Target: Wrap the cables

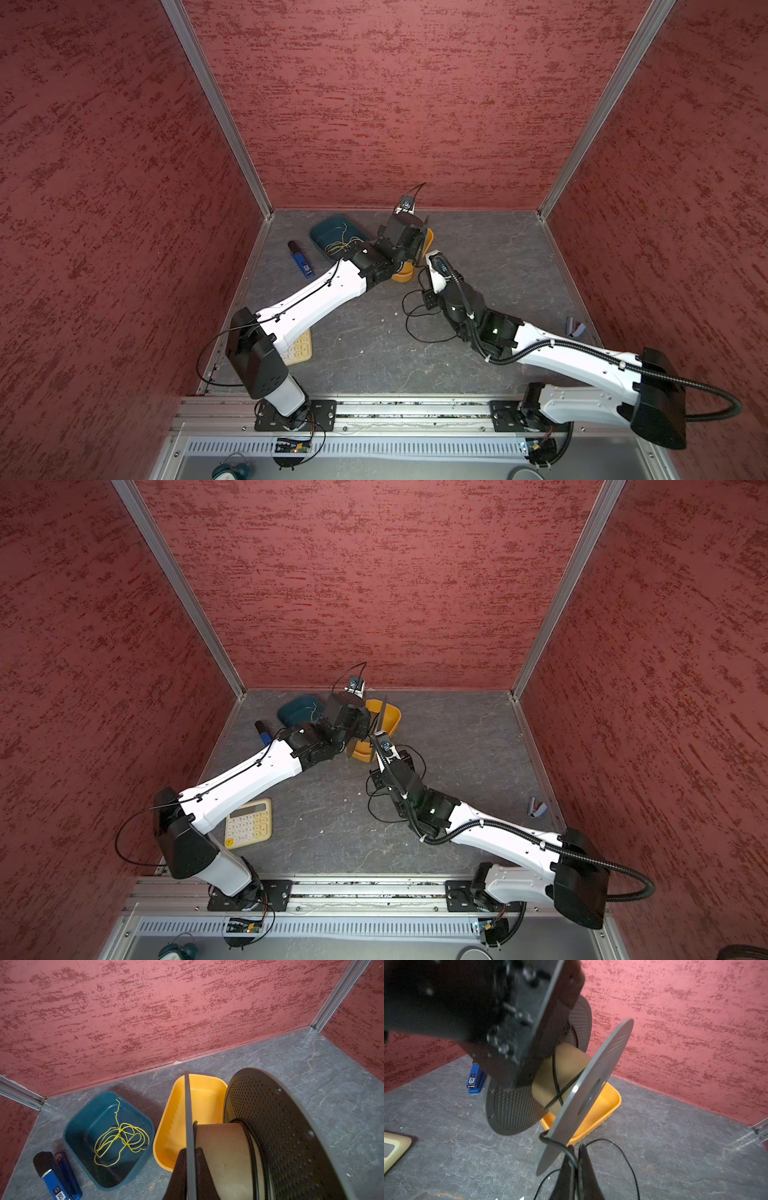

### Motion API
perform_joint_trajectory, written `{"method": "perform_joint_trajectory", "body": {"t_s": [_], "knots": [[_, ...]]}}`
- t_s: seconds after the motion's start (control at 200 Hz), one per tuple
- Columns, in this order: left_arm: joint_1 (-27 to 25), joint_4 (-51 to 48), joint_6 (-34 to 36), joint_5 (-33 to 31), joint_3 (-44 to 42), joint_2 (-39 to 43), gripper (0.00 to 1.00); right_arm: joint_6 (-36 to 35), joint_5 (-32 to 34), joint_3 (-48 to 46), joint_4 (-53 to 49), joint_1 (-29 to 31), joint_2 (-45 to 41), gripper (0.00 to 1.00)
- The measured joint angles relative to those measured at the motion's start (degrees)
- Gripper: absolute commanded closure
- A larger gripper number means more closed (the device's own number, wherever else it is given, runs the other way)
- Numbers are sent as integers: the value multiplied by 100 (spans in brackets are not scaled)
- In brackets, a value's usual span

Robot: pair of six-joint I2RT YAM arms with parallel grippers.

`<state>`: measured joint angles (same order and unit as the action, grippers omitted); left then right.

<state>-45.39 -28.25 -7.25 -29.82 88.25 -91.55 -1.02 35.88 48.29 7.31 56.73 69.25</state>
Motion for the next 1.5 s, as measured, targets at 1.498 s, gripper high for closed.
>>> {"method": "perform_joint_trajectory", "body": {"t_s": [1.498], "knots": [[726,-1012,164,3746,-251,1296,100,835,-4009,-42,186,-3226,767,63]]}}
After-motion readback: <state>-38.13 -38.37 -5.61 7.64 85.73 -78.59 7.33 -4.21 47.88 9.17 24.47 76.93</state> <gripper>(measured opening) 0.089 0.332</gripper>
